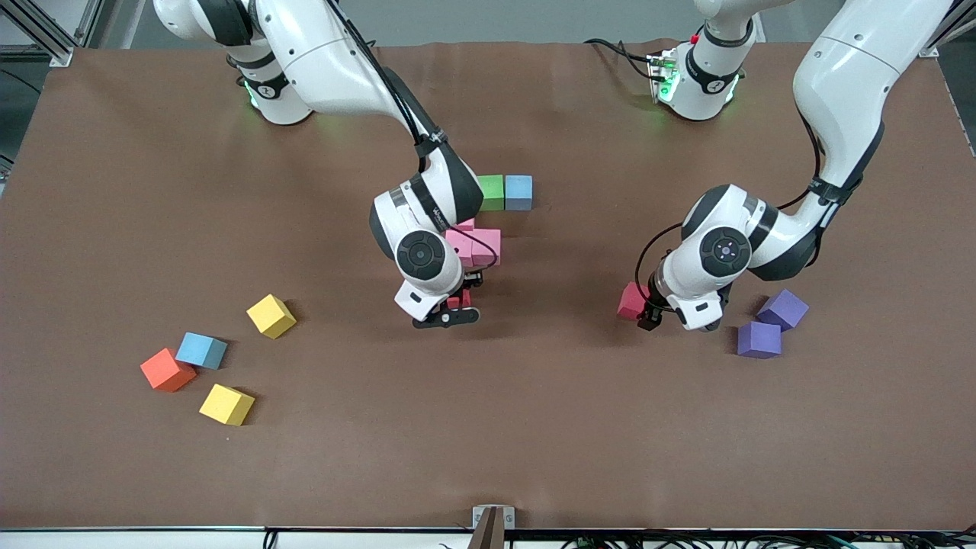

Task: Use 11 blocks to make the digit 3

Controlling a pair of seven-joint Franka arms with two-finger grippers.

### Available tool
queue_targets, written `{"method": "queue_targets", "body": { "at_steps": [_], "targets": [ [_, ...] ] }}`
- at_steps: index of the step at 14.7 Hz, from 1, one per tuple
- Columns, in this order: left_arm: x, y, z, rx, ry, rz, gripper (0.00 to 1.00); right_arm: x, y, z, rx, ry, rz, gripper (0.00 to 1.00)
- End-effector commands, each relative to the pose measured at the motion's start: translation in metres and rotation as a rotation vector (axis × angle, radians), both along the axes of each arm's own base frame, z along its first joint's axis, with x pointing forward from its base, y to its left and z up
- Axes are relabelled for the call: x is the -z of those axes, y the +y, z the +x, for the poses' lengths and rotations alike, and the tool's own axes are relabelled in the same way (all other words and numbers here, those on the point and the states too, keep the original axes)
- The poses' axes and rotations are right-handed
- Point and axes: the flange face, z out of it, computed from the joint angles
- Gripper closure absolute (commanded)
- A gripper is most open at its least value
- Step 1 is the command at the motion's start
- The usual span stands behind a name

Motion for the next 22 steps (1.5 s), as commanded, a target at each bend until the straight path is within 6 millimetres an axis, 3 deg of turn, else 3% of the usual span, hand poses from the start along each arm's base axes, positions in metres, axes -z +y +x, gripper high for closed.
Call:
{"method": "queue_targets", "body": {
  "at_steps": [1, 8, 11, 16, 18, 22],
  "targets": [
    [-0.004, 0.014, -0.001, -0.021, -0.042, -0.003, 0.01, 0.003, 0.004, -0.002, 0.001, 0.002, -0.009, 0.82],
    [0.014, 0.014, -0.011, -0.010, -0.012, 0.002, 0.07, 0.006, 0.017, -0.017, -0.015, 0.017, -0.019, 0.82],
    [0.017, 0.013, -0.010, -0.018, -0.021, -0.015, 0.15, 0.014, 0.018, -0.025, -0.022, 0.029, -0.031, 0.82],
    [0.018, 0.005, -0.012, -0.042, -0.020, -0.016, 0.16, 0.019, 0.014, -0.026, -0.021, 0.036, -0.040, 0.82],
    [0.018, 0.005, -0.011, -0.041, -0.022, -0.015, 0.25, 0.020, 0.015, -0.028, -0.023, 0.039, -0.042, 0.82],
    [0.005, 0.005, -0.004, -0.046, -0.043, -0.012, 0.55, 0.022, 0.015, -0.030, -0.024, 0.041, -0.045, 0.82]
  ]
}}
